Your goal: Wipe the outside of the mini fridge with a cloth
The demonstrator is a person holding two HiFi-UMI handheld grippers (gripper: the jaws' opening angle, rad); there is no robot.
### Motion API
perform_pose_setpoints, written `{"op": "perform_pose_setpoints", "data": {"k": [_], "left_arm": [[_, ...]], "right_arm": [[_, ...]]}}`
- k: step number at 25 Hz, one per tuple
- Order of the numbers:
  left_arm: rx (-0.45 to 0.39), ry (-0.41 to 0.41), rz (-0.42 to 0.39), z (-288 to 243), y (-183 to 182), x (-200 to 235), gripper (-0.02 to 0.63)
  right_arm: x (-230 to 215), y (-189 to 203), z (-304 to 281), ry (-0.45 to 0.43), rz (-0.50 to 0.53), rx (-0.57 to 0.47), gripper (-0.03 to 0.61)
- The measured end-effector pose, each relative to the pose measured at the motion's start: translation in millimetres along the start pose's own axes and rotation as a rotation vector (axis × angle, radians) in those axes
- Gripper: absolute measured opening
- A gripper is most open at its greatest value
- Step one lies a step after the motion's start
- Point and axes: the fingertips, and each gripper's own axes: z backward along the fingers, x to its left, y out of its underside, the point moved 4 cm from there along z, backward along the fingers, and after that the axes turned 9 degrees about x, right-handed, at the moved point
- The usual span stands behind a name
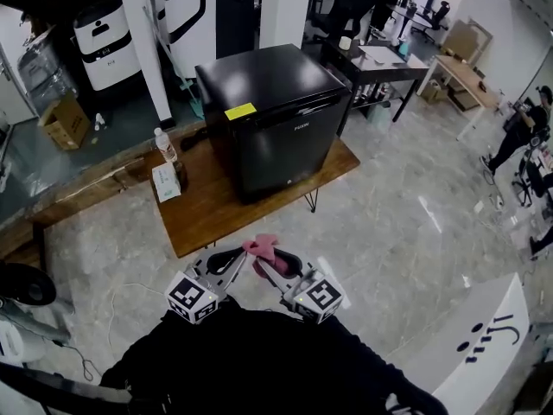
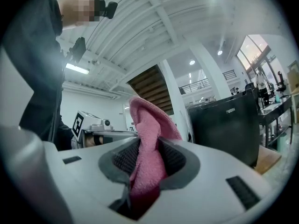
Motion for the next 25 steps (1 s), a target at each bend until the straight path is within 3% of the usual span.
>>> {"op": "perform_pose_setpoints", "data": {"k": [6,11,14,19,25], "left_arm": [[-0.011,-0.021,-0.010,-7.9,-14.5,6.9,0.005],[-0.036,-0.073,-0.034,-11.4,-42.1,33.9,0.005],[0.007,-0.124,-0.060,-18.5,-56.6,63.6,0.005],[0.001,-0.231,-0.055,-27.5,-86.0,124.1,0.005],[-0.057,-0.287,-0.073,-42.7,-120.2,202.7,0.005]], "right_arm": [[-13.1,-18.3,-3.5,-0.066,-0.017,-0.016,0.115],[-39.2,-65.0,-19.4,-0.071,0.065,-0.004,0.115],[-64.8,-93.5,-42.1,-0.075,0.092,0.024,0.115],[-107.8,-132.0,-91.8,-0.064,0.163,0.103,0.120],[-152.7,-170.4,-162.5,-0.020,0.295,0.286,0.118]]}}
